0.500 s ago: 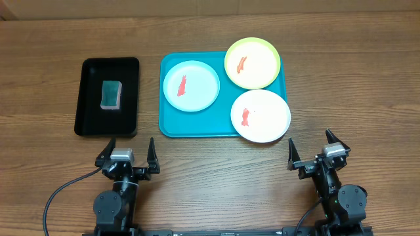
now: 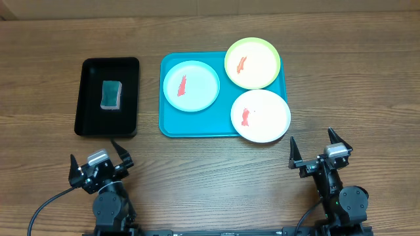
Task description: Clean dirty plates on tray and stack at the side
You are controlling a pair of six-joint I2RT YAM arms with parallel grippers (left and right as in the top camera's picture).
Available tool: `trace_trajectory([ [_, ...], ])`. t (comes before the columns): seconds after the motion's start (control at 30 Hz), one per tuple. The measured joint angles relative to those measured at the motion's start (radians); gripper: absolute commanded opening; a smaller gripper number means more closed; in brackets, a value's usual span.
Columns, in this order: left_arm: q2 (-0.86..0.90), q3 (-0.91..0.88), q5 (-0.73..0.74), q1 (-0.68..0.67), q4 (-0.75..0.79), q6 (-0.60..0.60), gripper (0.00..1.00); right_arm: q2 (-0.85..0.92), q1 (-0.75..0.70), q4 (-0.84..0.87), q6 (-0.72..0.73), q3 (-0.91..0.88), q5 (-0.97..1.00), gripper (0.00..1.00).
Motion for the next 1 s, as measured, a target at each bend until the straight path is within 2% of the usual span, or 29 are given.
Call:
trace_trajectory([
  [1.0,0.000,0.000,-0.021,0.000,0.000,0.000,1.00,0.000,0.000,0.000,0.000,0.000,0.003,1.00],
])
